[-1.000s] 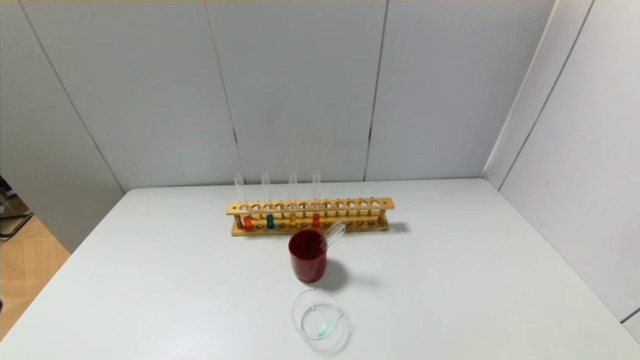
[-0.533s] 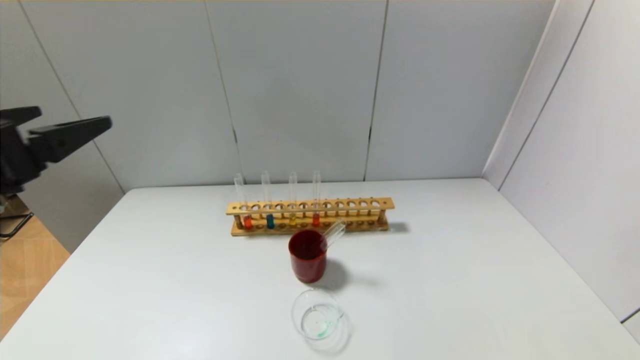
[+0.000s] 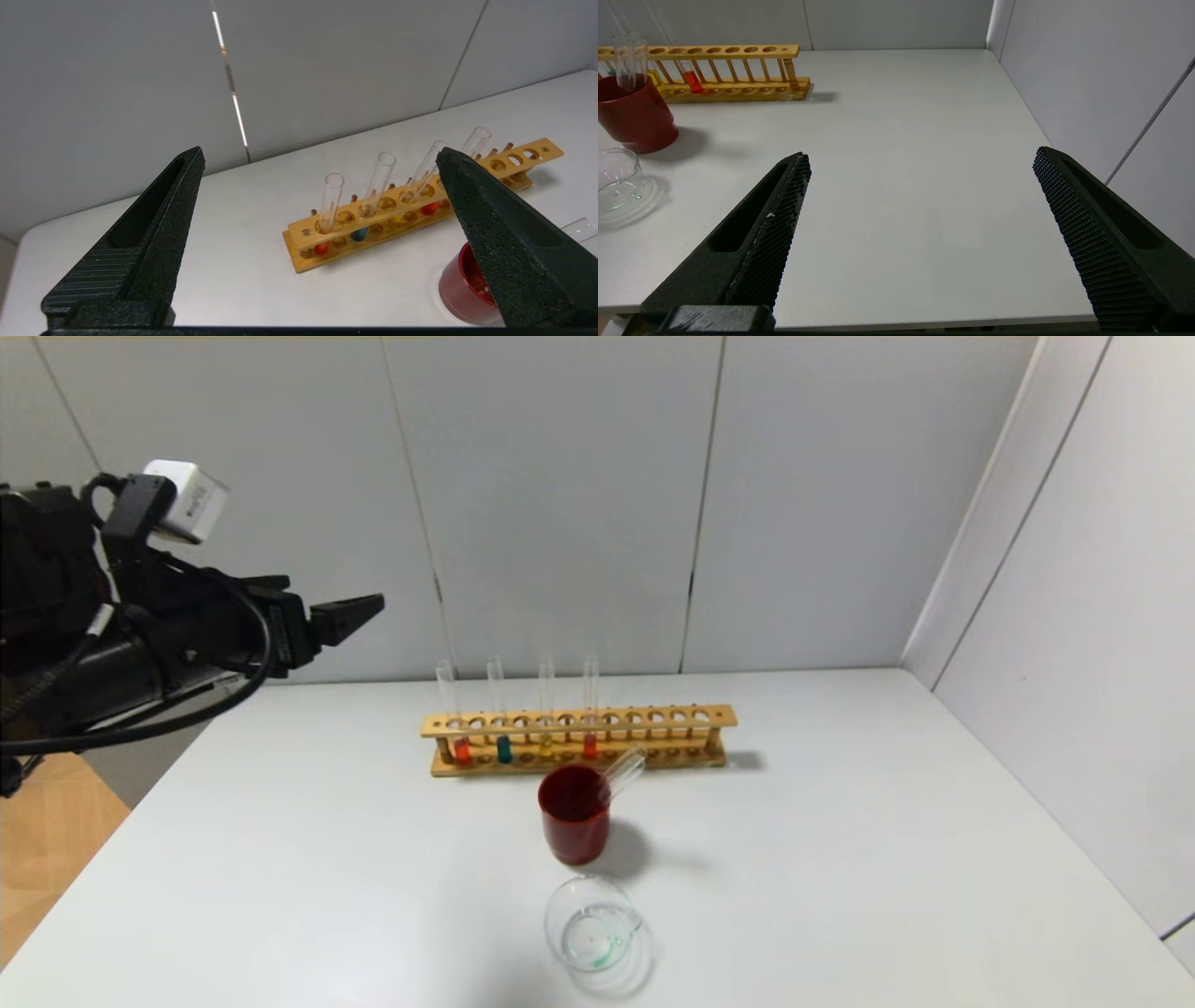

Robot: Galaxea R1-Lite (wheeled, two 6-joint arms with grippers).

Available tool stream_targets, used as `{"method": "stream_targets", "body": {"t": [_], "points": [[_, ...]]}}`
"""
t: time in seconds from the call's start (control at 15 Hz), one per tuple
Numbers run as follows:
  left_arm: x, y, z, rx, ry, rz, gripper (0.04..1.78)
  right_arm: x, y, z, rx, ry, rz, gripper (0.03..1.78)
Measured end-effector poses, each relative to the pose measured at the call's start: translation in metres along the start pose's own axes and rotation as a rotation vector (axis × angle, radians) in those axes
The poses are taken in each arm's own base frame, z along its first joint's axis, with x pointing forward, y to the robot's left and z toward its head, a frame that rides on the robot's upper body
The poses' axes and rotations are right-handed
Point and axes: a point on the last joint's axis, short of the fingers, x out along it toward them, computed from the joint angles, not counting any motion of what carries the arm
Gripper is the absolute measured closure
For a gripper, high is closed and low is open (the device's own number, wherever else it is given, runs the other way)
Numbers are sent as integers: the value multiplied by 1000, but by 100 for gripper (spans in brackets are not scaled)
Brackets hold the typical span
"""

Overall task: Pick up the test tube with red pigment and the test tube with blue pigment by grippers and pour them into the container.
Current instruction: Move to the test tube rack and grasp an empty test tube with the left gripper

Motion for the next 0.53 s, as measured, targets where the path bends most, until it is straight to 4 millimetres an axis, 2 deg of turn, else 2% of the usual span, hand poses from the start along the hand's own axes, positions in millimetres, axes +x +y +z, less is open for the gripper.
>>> {"method": "stream_targets", "body": {"t": [0.53], "points": [[27, -5, -70, -11, 32, -32, 7, 0, 0, 0, 0, 0, 0, 7]]}}
